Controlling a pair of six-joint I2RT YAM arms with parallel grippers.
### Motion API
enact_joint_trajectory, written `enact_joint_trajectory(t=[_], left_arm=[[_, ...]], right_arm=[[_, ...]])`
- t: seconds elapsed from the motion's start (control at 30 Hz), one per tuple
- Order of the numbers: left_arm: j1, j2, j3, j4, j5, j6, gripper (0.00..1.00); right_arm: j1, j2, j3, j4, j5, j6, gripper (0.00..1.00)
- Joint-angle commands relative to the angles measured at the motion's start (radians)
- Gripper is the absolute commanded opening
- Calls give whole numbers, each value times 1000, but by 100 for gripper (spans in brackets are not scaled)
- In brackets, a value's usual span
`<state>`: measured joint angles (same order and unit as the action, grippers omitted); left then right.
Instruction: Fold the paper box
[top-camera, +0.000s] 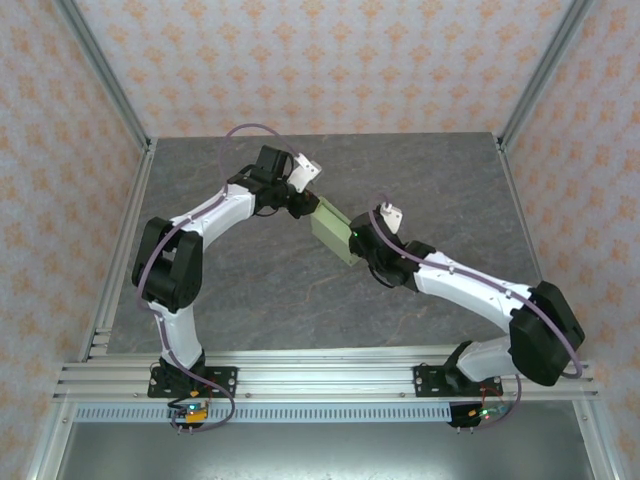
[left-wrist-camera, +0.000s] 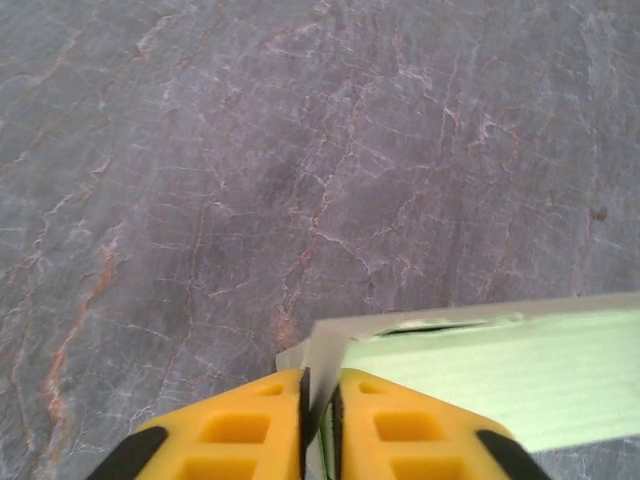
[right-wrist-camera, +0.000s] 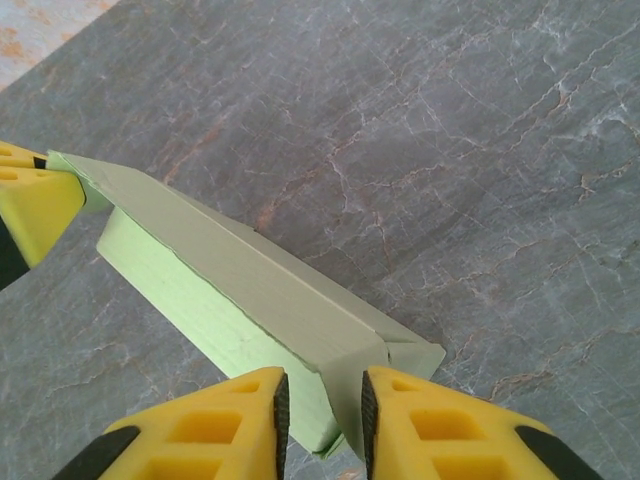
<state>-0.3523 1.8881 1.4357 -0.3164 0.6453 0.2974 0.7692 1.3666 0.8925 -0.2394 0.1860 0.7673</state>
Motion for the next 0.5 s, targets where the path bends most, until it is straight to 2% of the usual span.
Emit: enact_joint_trajectory(t=[0.0,0.2,0.47], left_arm=[[6,-5,19,-33,39,16,11],[2,-24,-8,-31,60,-18,5],[-13,-65,-73,3,34,-83,5]], right_arm=[[-2,25,39,10,12,17,27],[-7,65,60,23,13,2,20],[-24,82,69,25,16,-28,11]])
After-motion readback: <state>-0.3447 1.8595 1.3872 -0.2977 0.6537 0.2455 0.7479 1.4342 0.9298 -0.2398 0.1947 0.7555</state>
